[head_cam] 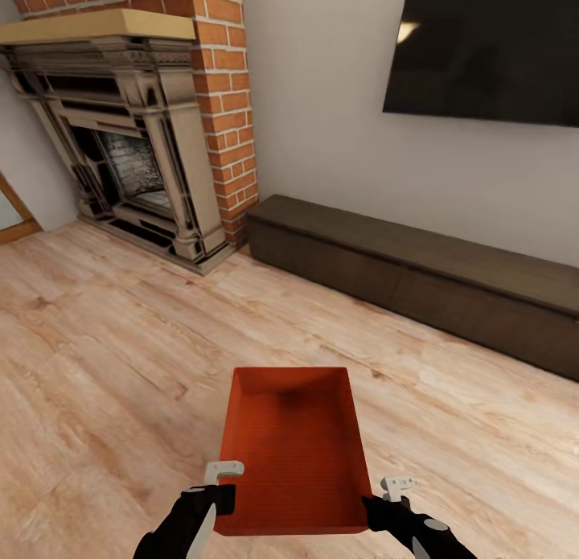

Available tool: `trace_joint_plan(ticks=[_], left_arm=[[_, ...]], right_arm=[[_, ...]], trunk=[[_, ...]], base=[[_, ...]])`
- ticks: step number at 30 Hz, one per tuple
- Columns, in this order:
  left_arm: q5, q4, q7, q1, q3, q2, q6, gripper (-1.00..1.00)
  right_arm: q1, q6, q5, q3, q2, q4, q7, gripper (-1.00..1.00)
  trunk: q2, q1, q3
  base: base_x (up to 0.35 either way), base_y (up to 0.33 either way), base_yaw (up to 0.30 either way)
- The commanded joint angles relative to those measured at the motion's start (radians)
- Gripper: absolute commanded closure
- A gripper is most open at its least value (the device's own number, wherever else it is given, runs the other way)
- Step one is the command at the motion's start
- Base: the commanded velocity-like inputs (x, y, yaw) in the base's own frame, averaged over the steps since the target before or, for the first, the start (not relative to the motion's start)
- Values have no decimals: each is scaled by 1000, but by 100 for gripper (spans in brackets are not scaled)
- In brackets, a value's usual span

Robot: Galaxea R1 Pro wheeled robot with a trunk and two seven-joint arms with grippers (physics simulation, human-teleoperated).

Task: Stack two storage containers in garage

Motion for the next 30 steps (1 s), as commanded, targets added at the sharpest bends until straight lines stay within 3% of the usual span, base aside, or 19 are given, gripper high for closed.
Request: trace_joint_plan(ticks=[1,30], left_arm=[[-34,-5,3,0,12,-1,7,100],[-33,-5,3,0,11,-1,7,100]], right_arm=[[0,-1,-11,8,-1,2,1,100],[0,-1,-11,9,-1,2,2,100]], trunk=[[7,-4,3],[210,-115,131]], base=[[0,0,-262],[0,0,-208]])
